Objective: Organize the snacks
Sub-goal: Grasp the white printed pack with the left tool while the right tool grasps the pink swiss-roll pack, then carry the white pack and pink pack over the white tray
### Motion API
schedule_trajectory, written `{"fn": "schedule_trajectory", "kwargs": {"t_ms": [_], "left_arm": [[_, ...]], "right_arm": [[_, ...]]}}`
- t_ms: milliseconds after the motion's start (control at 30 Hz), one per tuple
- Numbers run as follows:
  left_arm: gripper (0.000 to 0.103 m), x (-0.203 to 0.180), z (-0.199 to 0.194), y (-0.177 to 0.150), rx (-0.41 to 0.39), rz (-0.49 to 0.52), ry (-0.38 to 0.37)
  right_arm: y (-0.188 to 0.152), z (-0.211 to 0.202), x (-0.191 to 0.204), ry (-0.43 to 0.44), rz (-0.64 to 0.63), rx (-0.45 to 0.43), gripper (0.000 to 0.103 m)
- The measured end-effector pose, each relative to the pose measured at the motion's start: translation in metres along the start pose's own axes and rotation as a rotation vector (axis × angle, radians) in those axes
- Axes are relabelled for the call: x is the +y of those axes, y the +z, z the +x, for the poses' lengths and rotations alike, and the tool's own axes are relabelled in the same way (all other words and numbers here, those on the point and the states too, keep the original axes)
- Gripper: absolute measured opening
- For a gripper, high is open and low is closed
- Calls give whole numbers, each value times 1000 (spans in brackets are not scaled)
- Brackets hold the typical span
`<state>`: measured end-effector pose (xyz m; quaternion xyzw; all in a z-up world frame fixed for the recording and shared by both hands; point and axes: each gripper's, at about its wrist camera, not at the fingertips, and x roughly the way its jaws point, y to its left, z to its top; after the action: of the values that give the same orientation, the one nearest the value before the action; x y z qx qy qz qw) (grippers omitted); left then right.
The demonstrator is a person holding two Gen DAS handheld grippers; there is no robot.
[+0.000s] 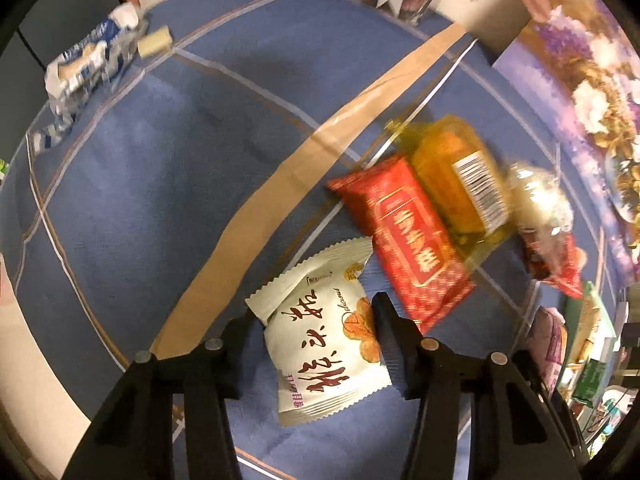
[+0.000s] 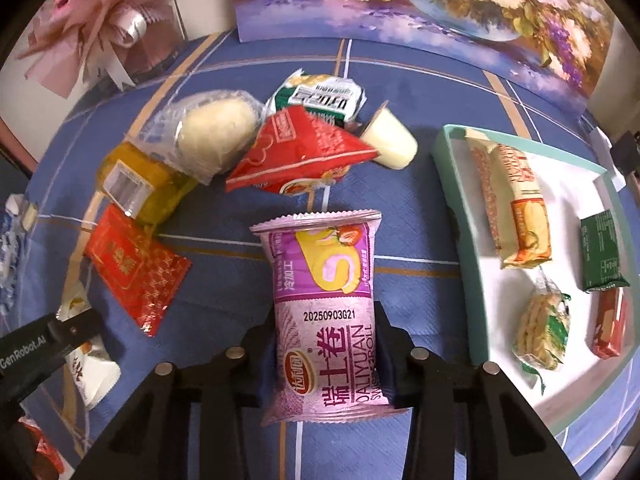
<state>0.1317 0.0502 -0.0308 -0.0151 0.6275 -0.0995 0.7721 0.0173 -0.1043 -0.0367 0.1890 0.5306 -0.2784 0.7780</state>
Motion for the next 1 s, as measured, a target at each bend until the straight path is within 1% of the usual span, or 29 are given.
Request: {"fn": "schedule_trajectory", "kwargs": {"t_ms": [100, 233, 367, 433, 533, 767, 1000], "left_arm": [[54, -10, -19, -3, -38, 11, -22], [54, -31, -47, -10, -92, 60, -54], [54, -54, -56, -14, -116, 112, -83], [54, -72, -58, -19, -126, 150, -87], [54, -95, -58, -28, -121, 196, -116], [54, -153, -58, -61, -111, 310, -148], [54, -200, -62, -92, -114, 423, -162]], "right_arm": [[1, -16, -9, 20, 16, -24, 42], [2, -39, -23, 37, 35, -49, 42], [1, -54, -48, 31, 71, -59, 42], [3, -51, -59, 23, 91, -64, 42], [7, -59, -85, 14, 144, -70, 42], [9, -73, -145, -8, 258, -86, 42], [5, -78, -208, -30, 390, -85, 42]]}}
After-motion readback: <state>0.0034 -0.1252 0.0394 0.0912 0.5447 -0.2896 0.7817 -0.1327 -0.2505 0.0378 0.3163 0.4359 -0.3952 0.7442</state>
